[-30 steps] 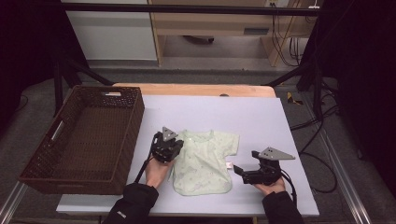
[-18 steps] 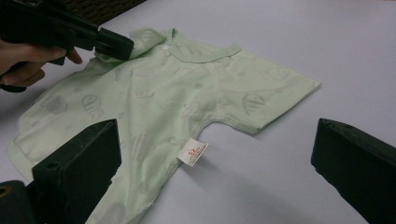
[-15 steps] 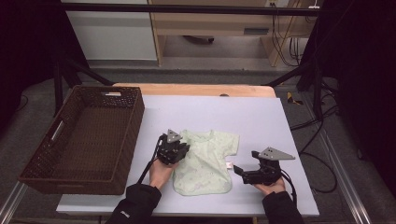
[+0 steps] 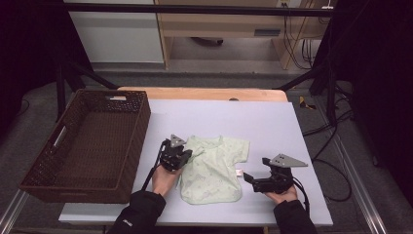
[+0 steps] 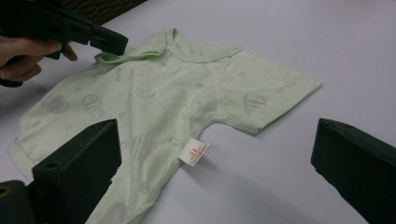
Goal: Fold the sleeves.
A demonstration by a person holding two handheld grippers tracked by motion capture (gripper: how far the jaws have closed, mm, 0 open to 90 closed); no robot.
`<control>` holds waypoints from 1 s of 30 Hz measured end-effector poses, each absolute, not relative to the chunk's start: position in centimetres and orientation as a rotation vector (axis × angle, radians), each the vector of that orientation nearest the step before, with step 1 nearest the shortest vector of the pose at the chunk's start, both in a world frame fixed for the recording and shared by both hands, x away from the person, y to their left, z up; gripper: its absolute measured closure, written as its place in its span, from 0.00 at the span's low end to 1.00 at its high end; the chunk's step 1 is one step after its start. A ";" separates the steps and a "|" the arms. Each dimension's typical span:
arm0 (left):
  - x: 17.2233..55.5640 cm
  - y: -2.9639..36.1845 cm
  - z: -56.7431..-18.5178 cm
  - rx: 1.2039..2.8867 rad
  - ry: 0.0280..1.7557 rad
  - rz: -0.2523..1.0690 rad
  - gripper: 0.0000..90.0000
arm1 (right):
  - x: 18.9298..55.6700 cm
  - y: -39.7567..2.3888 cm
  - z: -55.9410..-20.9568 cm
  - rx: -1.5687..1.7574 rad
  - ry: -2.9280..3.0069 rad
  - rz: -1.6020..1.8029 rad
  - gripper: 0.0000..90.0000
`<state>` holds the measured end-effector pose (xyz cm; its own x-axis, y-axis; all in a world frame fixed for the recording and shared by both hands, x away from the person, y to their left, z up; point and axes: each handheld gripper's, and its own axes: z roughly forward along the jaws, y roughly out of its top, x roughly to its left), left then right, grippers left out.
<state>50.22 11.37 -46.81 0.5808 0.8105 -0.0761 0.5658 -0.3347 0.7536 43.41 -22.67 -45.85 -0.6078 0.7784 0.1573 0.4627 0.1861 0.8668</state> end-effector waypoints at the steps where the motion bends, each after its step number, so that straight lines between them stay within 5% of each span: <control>1: 50.1 11.4 -47.0 2.050 1.090 0.408 0.99 | 43.4 -22.7 -45.8 1.176 2.149 1.389 0.03; 11: 49.0 12.8 -46.4 2.002 1.030 0.361 0.92 | 43.4 -22.6 -45.8 1.174 2.136 1.409 0.04; 20: 47.3 15.9 -45.2 1.931 1.001 0.315 0.32 | 43.5 -22.3 -45.5 1.189 2.115 1.411 0.05; 25: 46.4 17.4 -44.9 1.891 1.007 0.303 0.14 | 43.8 -22.1 -45.3 1.205 2.103 1.395 0.05; 30: 45.3 18.7 -44.8 1.889 0.994 0.306 0.07 | 44.3 -21.7 -44.9 1.228 2.088 1.367 0.05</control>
<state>45.26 18.66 -44.79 0.6388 0.7453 -0.1908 0.5085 -0.2229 0.8317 44.25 -21.70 -44.92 -0.5586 0.8147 0.1555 0.4684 0.1551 0.8698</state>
